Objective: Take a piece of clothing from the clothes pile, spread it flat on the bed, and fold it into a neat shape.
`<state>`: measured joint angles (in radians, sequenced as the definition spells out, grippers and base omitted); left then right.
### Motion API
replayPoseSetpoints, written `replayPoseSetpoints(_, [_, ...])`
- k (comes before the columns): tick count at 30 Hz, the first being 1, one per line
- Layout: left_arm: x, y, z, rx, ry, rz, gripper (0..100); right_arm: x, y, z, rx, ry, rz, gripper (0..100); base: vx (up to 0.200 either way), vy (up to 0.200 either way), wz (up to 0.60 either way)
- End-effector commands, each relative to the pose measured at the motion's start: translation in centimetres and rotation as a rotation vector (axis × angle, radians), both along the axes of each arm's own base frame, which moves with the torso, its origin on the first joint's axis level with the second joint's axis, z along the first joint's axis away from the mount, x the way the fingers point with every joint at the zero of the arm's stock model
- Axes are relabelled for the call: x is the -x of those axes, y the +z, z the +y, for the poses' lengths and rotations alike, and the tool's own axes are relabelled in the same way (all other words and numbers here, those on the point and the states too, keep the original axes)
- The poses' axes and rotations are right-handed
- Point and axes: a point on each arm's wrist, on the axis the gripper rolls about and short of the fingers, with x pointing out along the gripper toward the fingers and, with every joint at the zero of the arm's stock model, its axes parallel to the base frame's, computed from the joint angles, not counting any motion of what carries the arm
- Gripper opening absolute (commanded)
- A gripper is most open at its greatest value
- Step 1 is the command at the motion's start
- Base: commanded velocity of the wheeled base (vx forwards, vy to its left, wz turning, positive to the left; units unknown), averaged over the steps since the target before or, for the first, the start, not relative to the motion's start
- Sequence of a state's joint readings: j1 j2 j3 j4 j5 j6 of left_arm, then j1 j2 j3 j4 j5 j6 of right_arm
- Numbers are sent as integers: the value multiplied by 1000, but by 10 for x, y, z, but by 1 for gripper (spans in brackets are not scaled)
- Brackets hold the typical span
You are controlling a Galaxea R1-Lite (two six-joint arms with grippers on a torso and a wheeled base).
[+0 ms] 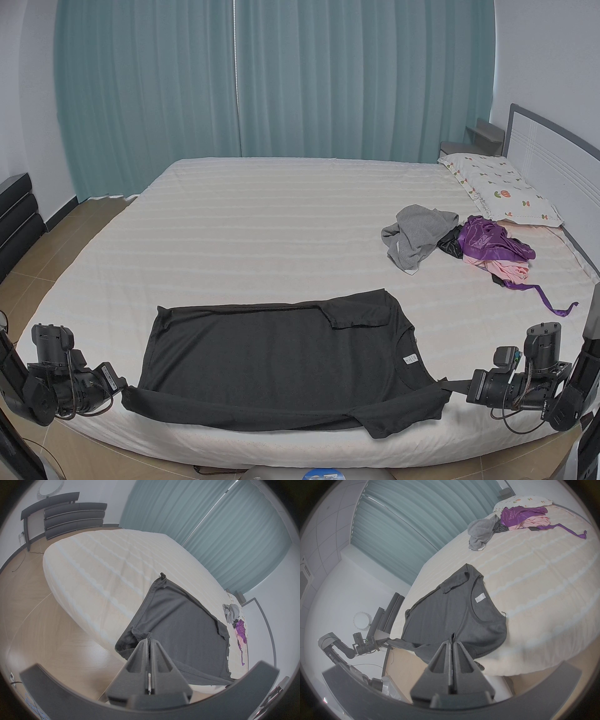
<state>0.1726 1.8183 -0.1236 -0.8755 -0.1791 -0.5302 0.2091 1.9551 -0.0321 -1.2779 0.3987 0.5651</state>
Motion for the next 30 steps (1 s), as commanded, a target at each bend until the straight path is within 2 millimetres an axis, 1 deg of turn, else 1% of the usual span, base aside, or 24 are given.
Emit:
replayPoseSetpoints(1, [-15, -10, 3, 9, 2, 29, 0, -13, -8, 1, -1, -9, 12, 0, 0, 0, 0])
replayPoseSetpoints(3, [-22, -11, 4, 10, 3, 20, 0, -22, -9, 3, -4, -10, 6, 0, 0, 0, 0])
replayPoseSetpoints(4, [-22, -11, 4, 10, 3, 20, 0, -22, -9, 3, -4, -10, 6, 0, 0, 0, 0])
replayPoseSetpoints(5, [-30, -11, 5, 10, 8, 6, 0, -32, -10, 5, -11, -12, -13, 0, 0, 0, 0])
replayPoseSetpoints(7, [-37, -12, 7, 10, 9, -1, 0, -40, -12, 6, -11, -15, -20, 0, 0, 0, 0])
replayPoseSetpoints(9, [-37, -12, 7, 10, 9, -2, 0, -42, -12, 7, -12, -14, -21, 0, 0, 0, 0])
replayPoseSetpoints(10, [-43, -13, 8, 7, 10, -7, 0, -52, -19, 9, -10, -12, -9, 0, 0, 0, 0])
replayPoseSetpoints(14, [-52, -15, 9, 4, 11, -10, 0, -67, -27, 12, -7, -14, 2, 0, 0, 0, 0])
replayPoseSetpoints(20, [-68, -33, 12, 8, 11, 24, 0, -89, -36, 8, -6, -42, 13, 0, 0, 0, 0])
replayPoseSetpoints(22, [-70, -36, 13, 9, 11, 31, 0, -92, -38, 7, -6, -46, 19, 0, 0, 0, 0])
replayPoseSetpoints(27, [-73, -47, 12, 9, 2, 63, 0, -99, -51, 10, 1, -42, 50, 0, 0, 0, 0])
replayPoseSetpoints(30, [-76, -52, 12, 11, 1, 75, 0, -100, -56, 10, 4, -44, 61, 0, 0, 0, 0])
